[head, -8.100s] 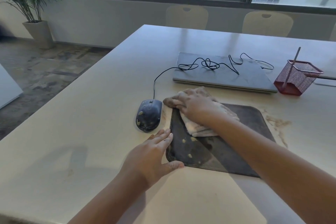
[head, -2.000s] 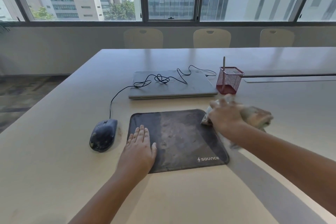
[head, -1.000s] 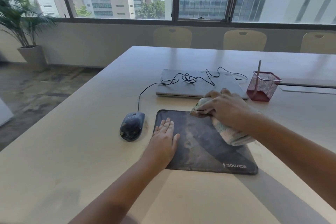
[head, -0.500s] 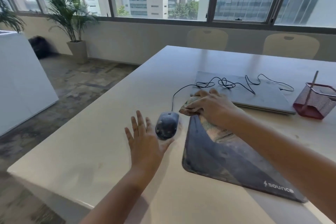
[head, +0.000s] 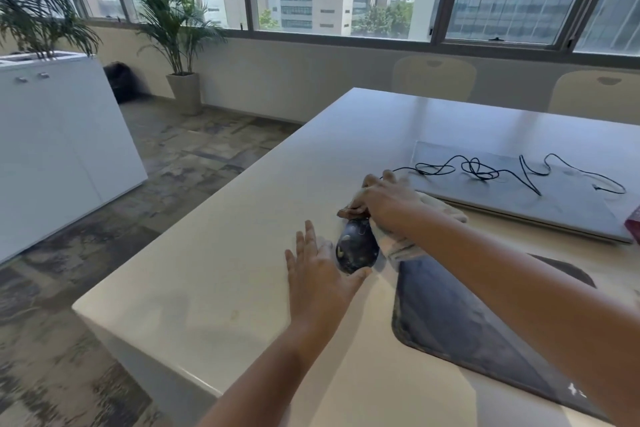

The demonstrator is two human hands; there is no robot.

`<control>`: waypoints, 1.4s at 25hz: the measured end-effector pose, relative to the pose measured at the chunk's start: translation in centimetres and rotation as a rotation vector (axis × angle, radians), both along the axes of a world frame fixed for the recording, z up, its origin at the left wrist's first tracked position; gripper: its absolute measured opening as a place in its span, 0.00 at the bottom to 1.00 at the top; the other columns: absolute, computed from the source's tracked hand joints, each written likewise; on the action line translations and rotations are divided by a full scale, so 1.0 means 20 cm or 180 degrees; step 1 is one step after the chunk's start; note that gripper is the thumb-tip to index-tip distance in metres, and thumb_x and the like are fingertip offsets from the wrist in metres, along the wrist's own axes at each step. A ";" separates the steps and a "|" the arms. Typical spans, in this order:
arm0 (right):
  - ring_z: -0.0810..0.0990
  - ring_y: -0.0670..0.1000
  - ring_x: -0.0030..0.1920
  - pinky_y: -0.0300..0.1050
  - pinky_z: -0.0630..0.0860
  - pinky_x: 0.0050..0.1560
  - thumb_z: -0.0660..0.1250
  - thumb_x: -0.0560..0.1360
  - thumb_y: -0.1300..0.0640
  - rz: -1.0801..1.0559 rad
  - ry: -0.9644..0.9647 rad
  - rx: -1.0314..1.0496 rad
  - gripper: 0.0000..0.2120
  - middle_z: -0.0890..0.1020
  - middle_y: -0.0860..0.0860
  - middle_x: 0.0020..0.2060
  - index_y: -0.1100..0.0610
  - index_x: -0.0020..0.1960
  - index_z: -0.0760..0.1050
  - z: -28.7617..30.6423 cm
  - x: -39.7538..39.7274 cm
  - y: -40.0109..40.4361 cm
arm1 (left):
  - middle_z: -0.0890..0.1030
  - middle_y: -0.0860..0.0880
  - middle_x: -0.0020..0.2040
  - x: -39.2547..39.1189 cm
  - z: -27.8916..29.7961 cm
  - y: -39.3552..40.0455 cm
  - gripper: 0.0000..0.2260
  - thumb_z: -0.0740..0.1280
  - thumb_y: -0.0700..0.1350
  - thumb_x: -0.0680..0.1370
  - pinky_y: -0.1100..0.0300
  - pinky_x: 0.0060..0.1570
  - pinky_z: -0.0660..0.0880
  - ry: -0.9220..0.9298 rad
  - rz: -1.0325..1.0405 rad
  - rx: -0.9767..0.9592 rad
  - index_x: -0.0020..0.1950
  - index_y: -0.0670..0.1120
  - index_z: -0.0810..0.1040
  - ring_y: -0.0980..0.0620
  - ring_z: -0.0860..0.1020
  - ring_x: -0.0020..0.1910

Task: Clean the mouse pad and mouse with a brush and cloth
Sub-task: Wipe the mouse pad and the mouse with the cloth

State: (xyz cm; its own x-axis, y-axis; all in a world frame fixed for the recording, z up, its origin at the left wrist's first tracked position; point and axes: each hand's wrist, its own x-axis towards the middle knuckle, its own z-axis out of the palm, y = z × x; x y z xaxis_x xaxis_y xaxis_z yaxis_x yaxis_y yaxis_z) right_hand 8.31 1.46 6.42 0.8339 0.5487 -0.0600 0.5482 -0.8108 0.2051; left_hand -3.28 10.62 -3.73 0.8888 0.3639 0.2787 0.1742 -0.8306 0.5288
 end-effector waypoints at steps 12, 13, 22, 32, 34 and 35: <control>0.61 0.59 0.66 0.57 0.64 0.61 0.56 0.78 0.56 -0.0023 -0.0062 -0.0227 0.17 0.66 0.55 0.64 0.47 0.66 0.69 0.01 -0.11 0.03 | 0.46 0.47 0.77 0.01 0.01 0.01 0.28 0.66 0.63 0.70 0.56 0.73 0.43 -0.0117 -0.0106 -0.0183 0.64 0.48 0.72 0.51 0.45 0.76; 0.61 0.59 0.66 0.56 0.64 0.61 0.57 0.78 0.55 0.0001 -0.0116 -0.0240 0.17 0.66 0.55 0.64 0.47 0.66 0.69 0.01 -0.13 0.03 | 0.47 0.47 0.77 0.01 0.01 0.01 0.29 0.66 0.63 0.70 0.56 0.73 0.42 -0.0120 -0.0113 -0.0201 0.64 0.48 0.72 0.51 0.45 0.76; 0.60 0.58 0.65 0.55 0.62 0.62 0.59 0.77 0.56 0.0187 -0.0281 0.0143 0.18 0.63 0.52 0.65 0.47 0.66 0.66 -0.05 -0.24 -0.03 | 0.48 0.47 0.77 0.01 0.00 0.01 0.25 0.67 0.62 0.70 0.55 0.73 0.43 -0.0122 -0.0116 -0.0159 0.60 0.48 0.75 0.51 0.45 0.76; 0.47 0.57 0.75 0.67 0.47 0.70 0.53 0.77 0.38 0.0342 0.0494 0.1119 0.20 0.54 0.45 0.75 0.33 0.68 0.59 -0.17 -0.19 -0.17 | 0.48 0.47 0.77 0.00 0.01 0.01 0.32 0.66 0.63 0.71 0.56 0.73 0.42 -0.0083 -0.0145 -0.0157 0.69 0.45 0.68 0.51 0.45 0.76; 0.49 0.57 0.75 0.63 0.51 0.72 0.53 0.78 0.41 0.0500 0.0451 0.1242 0.21 0.52 0.46 0.76 0.33 0.70 0.57 -0.22 -0.18 -0.20 | 0.48 0.47 0.77 0.00 0.01 0.01 0.33 0.66 0.62 0.71 0.56 0.73 0.42 -0.0103 -0.0158 -0.0171 0.70 0.45 0.67 0.51 0.45 0.76; 0.51 0.57 0.75 0.60 0.53 0.73 0.53 0.79 0.43 0.0566 0.0396 0.1332 0.20 0.53 0.47 0.76 0.34 0.70 0.57 -0.24 -0.18 -0.20 | 0.48 0.47 0.77 0.00 0.01 0.01 0.33 0.66 0.62 0.71 0.56 0.73 0.42 -0.0111 -0.0166 -0.0176 0.70 0.45 0.67 0.51 0.45 0.76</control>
